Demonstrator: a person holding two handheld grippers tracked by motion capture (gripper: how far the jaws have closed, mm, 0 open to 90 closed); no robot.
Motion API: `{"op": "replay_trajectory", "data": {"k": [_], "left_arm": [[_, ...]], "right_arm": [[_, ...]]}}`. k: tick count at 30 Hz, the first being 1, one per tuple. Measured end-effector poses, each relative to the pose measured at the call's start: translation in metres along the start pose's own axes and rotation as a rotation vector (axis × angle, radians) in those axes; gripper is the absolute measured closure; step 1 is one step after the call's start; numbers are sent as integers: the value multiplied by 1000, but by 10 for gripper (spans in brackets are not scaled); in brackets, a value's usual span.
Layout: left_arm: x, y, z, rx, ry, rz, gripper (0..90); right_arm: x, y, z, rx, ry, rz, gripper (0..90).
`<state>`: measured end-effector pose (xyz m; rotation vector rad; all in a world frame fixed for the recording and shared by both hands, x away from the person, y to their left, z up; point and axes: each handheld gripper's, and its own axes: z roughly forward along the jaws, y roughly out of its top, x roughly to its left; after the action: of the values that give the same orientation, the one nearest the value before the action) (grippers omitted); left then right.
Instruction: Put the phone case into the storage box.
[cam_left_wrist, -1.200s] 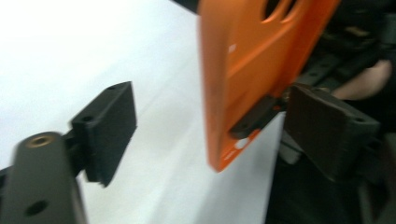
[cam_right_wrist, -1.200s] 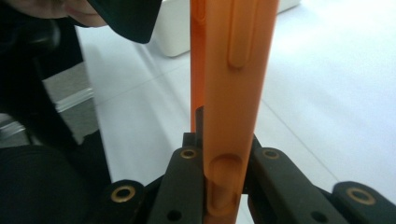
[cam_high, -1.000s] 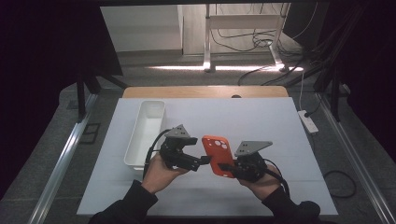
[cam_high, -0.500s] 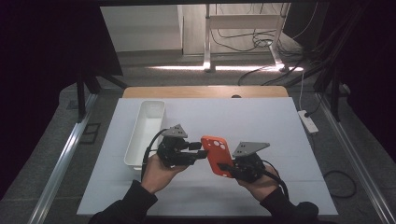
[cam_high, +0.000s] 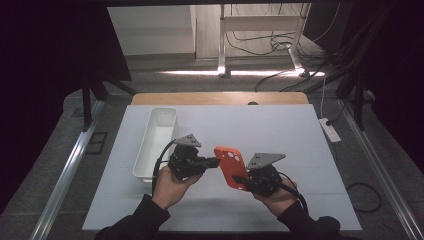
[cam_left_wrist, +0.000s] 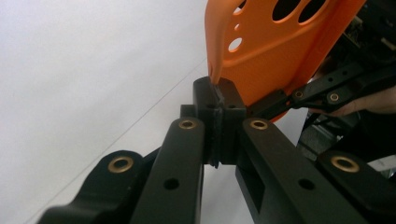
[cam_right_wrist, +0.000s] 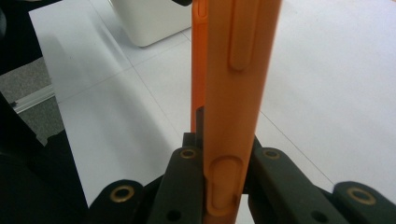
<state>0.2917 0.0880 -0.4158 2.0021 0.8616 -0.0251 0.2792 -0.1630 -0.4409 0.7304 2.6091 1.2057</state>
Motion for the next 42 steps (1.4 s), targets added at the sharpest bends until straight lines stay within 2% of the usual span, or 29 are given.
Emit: {"op": "replay_trajectory", "data": {"k": [5, 8, 13, 15, 16, 17, 19, 20, 21, 24, 29, 33, 42], "left_arm": [[1, -1, 1, -32, -22, -57, 896], [1, -1, 2, -38, -27, -72, 896], [-1, -2, 4, -37, -22, -82, 896], [-1, -2, 5, -35, -17, -84, 896], [-2, -1, 5, -32, -16, -83, 896], [-2, -1, 5, -31, -12, -81, 896], [-3, -1, 6, -29, 1, -76, 896], [-3, -1, 6, -29, 6, -77, 896], [-3, -1, 6, -29, 6, -77, 896], [-2, -2, 6, -25, 20, -75, 895], [1, -1, 2, -19, 62, -64, 896], [5, -1, 0, -16, 94, -64, 895], [16, -4, -9, -31, 132, -74, 896]], "right_arm": [[-1, -1, 1, -4, -10, 9, 845], [-1, -1, 2, -6, -6, 10, 831], [1, -1, 3, -18, -3, 13, 747], [1, -1, 4, -17, -7, 16, 702], [2, -1, 5, -22, 5, 21, 654], [2, -1, 5, -22, 5, 21, 654], [3, 0, 6, -25, -6, 21, 586], [4, 0, 7, -24, -2, 23, 515], [4, 0, 7, -24, -2, 23, 515], [5, 1, 8, -32, -9, 25, 399], [2, 0, 5, -30, -18, 38, 265], [-4, -2, 3, -23, -18, 57, 236], [-15, -9, -6, -1, -34, 79, 214]]}}
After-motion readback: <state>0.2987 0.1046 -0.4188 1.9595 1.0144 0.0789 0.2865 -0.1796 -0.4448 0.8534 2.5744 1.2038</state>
